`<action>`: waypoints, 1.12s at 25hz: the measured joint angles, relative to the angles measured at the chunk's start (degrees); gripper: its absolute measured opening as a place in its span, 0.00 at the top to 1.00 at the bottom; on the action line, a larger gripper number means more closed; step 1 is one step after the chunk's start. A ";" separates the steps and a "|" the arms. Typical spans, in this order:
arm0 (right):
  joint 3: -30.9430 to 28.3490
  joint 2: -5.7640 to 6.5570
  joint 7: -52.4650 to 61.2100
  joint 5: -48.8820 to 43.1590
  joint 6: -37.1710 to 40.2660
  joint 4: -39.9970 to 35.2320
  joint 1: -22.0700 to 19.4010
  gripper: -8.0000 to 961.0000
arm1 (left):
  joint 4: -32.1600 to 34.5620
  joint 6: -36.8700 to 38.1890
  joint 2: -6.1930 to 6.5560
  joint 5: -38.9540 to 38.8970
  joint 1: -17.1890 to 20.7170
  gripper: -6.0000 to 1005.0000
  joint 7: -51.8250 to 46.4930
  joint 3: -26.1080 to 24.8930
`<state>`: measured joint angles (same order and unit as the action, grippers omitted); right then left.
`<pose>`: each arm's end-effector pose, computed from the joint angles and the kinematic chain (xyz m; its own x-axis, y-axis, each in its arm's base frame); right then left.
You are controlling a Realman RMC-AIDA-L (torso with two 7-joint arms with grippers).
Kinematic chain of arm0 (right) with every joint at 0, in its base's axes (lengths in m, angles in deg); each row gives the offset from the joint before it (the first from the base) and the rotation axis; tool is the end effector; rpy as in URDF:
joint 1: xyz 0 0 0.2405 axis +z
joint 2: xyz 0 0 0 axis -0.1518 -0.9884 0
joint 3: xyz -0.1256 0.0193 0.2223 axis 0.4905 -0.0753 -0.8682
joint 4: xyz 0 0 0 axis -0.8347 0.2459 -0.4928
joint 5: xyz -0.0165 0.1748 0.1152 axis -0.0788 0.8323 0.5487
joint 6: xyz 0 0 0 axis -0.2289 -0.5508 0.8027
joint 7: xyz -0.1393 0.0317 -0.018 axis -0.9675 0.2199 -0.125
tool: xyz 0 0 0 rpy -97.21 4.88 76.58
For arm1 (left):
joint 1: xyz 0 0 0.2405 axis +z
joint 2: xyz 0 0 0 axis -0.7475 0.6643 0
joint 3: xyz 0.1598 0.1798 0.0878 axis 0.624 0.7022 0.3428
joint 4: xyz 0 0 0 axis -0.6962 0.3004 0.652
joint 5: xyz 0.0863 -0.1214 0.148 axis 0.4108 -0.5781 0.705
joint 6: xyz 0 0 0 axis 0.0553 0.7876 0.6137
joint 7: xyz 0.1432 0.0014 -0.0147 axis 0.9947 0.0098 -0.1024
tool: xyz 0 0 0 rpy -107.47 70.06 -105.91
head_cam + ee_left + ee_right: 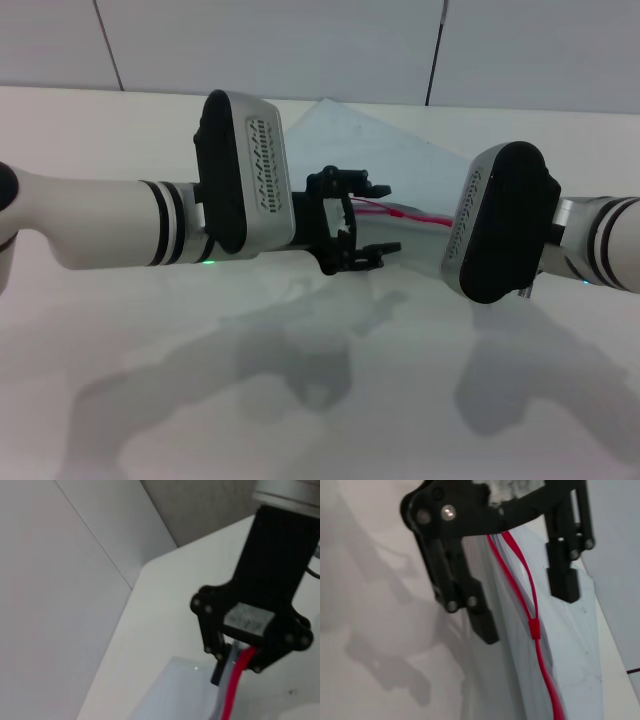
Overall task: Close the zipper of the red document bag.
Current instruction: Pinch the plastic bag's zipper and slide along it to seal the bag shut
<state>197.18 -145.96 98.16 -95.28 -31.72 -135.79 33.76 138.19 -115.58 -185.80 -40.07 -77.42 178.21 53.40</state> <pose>0.1659 0.3564 -0.0647 0.9165 -0.0038 0.4001 0.2488 -0.7777 -0.5773 -0.1770 0.3718 -0.0698 0.9458 -0.3109 0.0940 -0.2280 -0.8416 -0.4896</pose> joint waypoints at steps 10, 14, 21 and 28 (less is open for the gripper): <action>-0.06 0.03 0.05 0.00 0.01 0.33 0.47 0.94 | 0.07 0.36 0.00 4.50 -0.89 0.38 -2.43 -0.32; -0.05 0.02 0.42 0.00 0.01 0.48 0.71 0.94 | 0.09 0.50 -0.19 4.11 -1.07 0.38 -1.30 -0.37; -0.04 0.02 0.54 0.00 -0.01 1.07 0.75 0.94 | -0.10 0.53 -0.23 3.94 -1.23 0.39 -0.66 -0.57; -0.02 0.02 0.57 0.00 0.00 1.19 0.87 0.93 | -2.04 0.69 -0.35 3.94 -2.23 0.42 -0.56 -1.11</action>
<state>197.16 -145.94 98.73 -95.28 -31.73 -134.60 34.63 136.15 -114.89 -186.16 -36.13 -79.66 177.65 52.29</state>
